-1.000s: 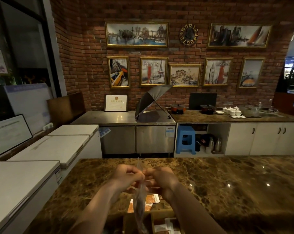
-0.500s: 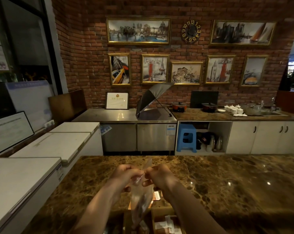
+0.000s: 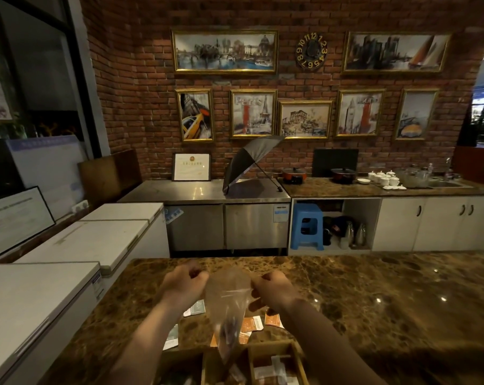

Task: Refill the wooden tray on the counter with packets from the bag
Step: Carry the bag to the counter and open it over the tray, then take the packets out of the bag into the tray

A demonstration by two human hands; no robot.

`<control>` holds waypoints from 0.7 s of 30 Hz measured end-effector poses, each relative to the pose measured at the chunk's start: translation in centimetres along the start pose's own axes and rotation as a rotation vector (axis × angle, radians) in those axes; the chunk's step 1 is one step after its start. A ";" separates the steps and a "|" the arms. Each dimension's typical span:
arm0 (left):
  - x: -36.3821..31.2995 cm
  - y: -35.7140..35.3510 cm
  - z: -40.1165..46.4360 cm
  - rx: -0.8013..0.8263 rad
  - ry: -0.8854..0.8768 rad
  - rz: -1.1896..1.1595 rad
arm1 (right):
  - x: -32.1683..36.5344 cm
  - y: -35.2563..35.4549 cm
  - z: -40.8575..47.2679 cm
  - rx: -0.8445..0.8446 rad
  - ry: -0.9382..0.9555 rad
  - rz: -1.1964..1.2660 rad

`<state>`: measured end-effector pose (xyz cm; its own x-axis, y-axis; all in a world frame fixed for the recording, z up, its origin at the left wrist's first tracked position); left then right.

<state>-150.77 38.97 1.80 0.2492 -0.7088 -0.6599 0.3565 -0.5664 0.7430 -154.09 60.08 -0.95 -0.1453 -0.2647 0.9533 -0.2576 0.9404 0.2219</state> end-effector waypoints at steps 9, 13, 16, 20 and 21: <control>-3.8 -0.2 -0.9 0.141 -0.007 -0.397 | -5.2 1.8 0.5 0.069 -0.175 0.220; -4.9 -0.1 -1.0 0.175 0.023 -0.629 | -7.8 0.5 -0.3 0.281 -0.330 0.301; -4.6 -0.4 -0.8 0.190 0.100 -0.812 | -7.4 -0.9 -0.9 0.420 -0.299 0.498; -2.8 -1.1 0.0 0.217 0.158 -0.943 | -6.5 -0.4 -0.5 0.387 -0.177 0.681; -2.3 -1.0 0.0 0.215 0.161 -0.962 | -6.5 -0.3 -0.4 0.377 -0.173 0.697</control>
<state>-151.70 41.17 2.56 0.0649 0.1474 -0.9869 0.3038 -0.9450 -0.1212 -152.68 61.64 -7.13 -0.5288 0.2971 0.7951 -0.3538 0.7743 -0.5246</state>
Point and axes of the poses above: each hand's wrist, its own z-axis towards the middle knuckle, its own y-axis out of the back of the hand, x = y × z, the point moved 7 cm from there along z, towards the middle knuckle, and after that the axes turned 2 degrees about z, right-handed, at the moved point
